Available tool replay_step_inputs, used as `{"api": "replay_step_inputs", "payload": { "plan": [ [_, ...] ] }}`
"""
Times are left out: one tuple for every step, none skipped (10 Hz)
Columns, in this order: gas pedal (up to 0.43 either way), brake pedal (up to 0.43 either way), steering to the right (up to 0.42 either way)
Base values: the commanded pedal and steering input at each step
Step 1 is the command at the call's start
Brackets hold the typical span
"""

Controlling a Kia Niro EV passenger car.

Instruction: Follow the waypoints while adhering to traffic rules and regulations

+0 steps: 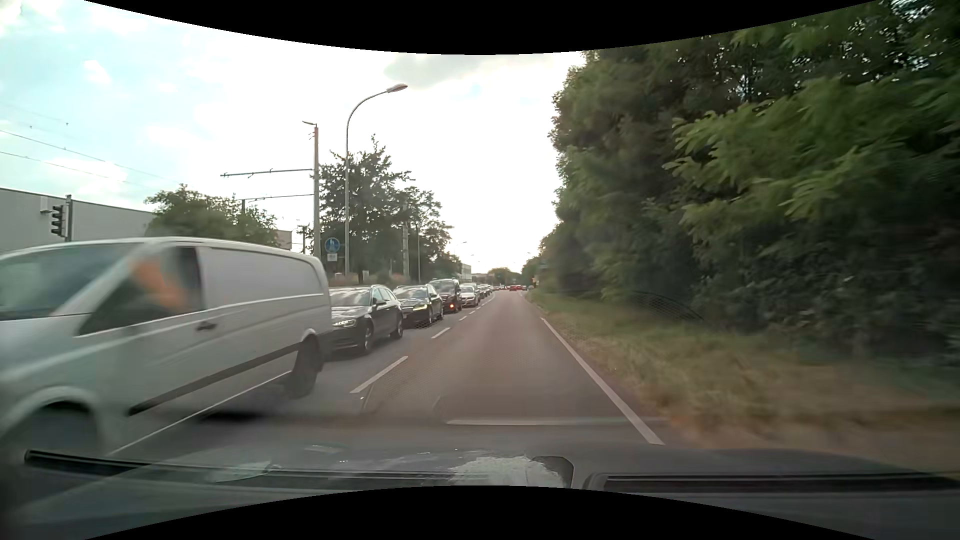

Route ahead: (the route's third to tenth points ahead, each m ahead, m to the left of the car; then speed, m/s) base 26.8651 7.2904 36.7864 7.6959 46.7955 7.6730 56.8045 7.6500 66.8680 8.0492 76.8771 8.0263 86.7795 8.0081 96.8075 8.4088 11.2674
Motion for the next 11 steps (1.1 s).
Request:
{"api": "replay_step_inputs", "payload": {
  "plan": [
    [0.098,0.0,-0.001],
    [0.098,0.0,-0.001],
    [0.098,0.0,0.0],
    [0.098,0.0,-0.001],
    [0.098,0.0,-0.001],
    [0.087,0.0,-0.001],
    [0.087,0.0,-0.001],
    [0.079,0.0,-0.001],
    [0.079,0.0,0.0],
    [0.079,0.0,-0.001],
    [0.079,0.0,-0.001]
  ]
}}
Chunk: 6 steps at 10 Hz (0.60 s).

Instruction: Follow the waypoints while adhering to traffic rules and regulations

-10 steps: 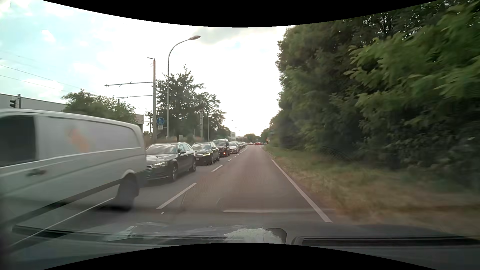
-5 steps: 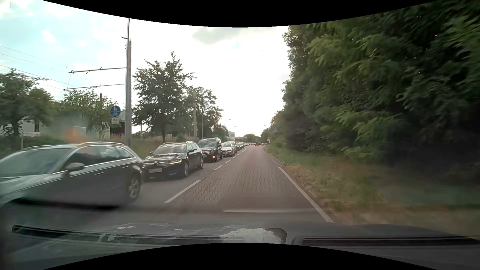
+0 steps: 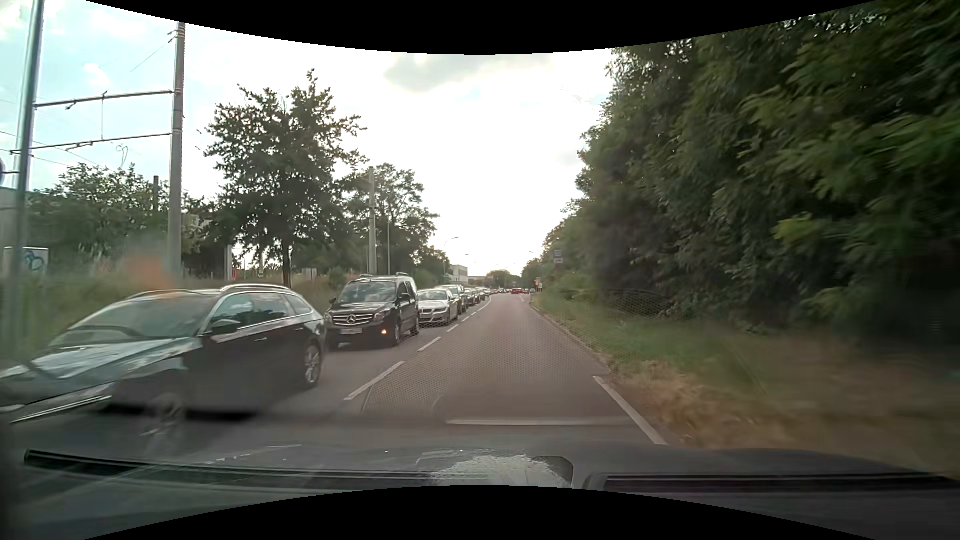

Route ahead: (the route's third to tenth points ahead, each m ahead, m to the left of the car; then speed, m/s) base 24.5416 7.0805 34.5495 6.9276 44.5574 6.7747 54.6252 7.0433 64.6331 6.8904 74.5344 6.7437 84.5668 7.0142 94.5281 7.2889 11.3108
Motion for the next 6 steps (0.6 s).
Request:
{"api": "replay_step_inputs", "payload": {
  "plan": [
    [0.079,0.0,-0.002],
    [0.079,0.0,-0.002],
    [0.079,0.0,-0.002],
    [0.079,0.0,-0.002],
    [0.079,0.0,-0.002],
    [0.079,0.0,-0.002]
  ]
}}
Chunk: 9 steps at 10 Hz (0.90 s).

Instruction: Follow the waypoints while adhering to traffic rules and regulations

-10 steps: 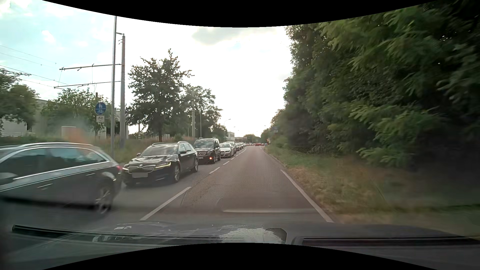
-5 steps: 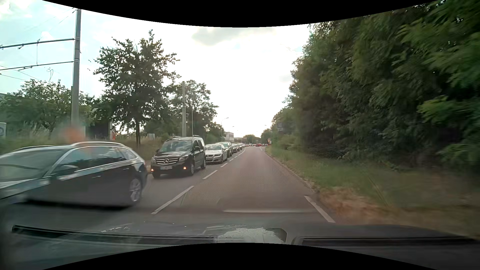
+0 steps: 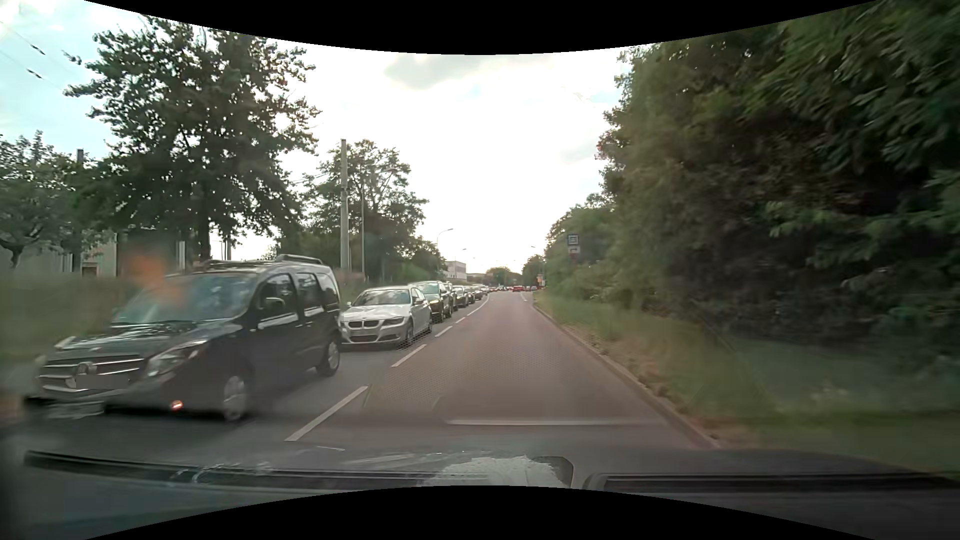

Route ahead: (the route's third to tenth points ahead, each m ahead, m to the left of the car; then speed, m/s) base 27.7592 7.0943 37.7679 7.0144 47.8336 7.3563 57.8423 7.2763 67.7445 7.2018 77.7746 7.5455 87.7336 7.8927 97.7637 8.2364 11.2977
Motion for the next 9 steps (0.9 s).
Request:
{"api": "replay_step_inputs", "payload": {
  "plan": [
    [0.079,0.0,-0.001],
    [0.079,0.0,-0.001],
    [0.079,0.0,-0.001],
    [0.087,0.0,-0.001],
    [0.087,0.0,-0.001],
    [0.079,0.0,-0.001],
    [0.079,0.0,-0.001],
    [0.079,0.0,-0.001],
    [0.079,0.0,-0.001]
  ]
}}
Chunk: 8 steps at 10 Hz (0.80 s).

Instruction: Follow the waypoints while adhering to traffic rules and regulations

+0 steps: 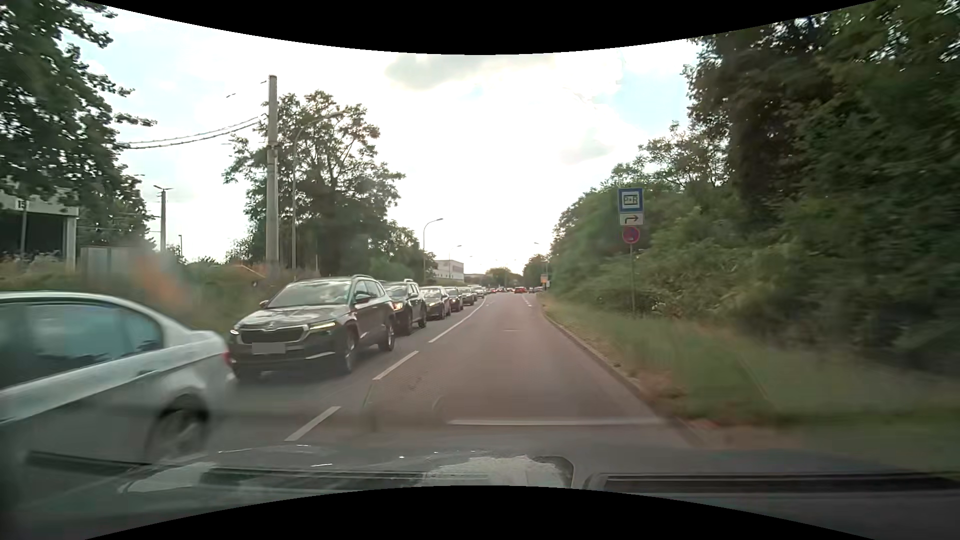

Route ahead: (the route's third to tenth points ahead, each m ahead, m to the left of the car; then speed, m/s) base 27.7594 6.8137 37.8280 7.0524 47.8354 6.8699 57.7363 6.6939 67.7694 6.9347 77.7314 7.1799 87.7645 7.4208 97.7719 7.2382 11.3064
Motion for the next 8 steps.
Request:
{"api": "replay_step_inputs", "payload": {
  "plan": [
    [0.079,0.0,-0.001],
    [0.079,0.0,-0.001],
    [0.079,0.0,-0.001],
    [0.067,0.0,-0.002],
    [0.067,0.0,-0.003],
    [0.067,0.0,-0.003],
    [0.067,0.0,-0.003],
    [0.067,0.0,-0.003]
  ]
}}
